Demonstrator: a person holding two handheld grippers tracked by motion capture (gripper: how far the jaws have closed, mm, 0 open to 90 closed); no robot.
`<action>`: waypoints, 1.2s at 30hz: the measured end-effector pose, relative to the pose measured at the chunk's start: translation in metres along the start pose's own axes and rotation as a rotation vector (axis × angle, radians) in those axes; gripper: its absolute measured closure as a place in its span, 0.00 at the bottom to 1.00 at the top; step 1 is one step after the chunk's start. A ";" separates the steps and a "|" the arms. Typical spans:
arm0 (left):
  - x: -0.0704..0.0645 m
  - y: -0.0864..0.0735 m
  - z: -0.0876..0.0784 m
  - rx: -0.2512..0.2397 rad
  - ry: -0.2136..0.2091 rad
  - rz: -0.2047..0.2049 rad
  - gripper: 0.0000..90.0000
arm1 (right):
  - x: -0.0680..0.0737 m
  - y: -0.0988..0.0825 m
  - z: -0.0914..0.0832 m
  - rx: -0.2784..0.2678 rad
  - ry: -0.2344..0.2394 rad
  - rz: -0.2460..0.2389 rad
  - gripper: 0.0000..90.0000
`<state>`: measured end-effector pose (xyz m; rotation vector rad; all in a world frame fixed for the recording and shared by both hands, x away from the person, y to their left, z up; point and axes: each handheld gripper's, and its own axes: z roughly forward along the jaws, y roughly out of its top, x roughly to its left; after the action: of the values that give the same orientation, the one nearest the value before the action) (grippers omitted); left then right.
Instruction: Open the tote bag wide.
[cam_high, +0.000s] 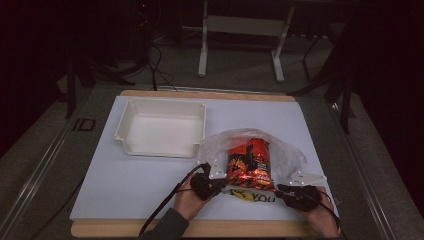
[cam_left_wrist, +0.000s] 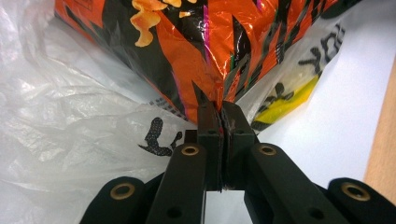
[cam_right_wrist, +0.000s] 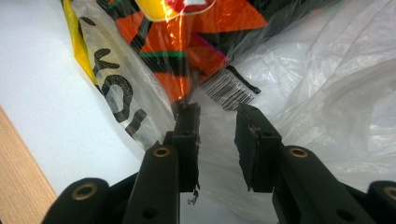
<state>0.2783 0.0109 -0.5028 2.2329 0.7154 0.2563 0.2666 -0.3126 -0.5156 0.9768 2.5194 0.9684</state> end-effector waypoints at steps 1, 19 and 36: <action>0.000 0.001 -0.001 -0.006 -0.001 -0.002 0.98 | 0.000 0.000 0.000 -0.003 0.000 -0.002 0.77; 0.008 0.011 -0.023 -0.073 0.016 -0.019 0.98 | 0.010 0.017 -0.011 -0.076 -0.019 -0.054 0.61; 0.007 0.010 -0.019 -0.061 0.032 0.035 0.76 | 0.020 0.033 -0.010 -0.079 -0.040 -0.134 0.74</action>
<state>0.2814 0.0206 -0.4826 2.1895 0.6774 0.3280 0.2637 -0.2860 -0.4862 0.7854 2.4579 0.9895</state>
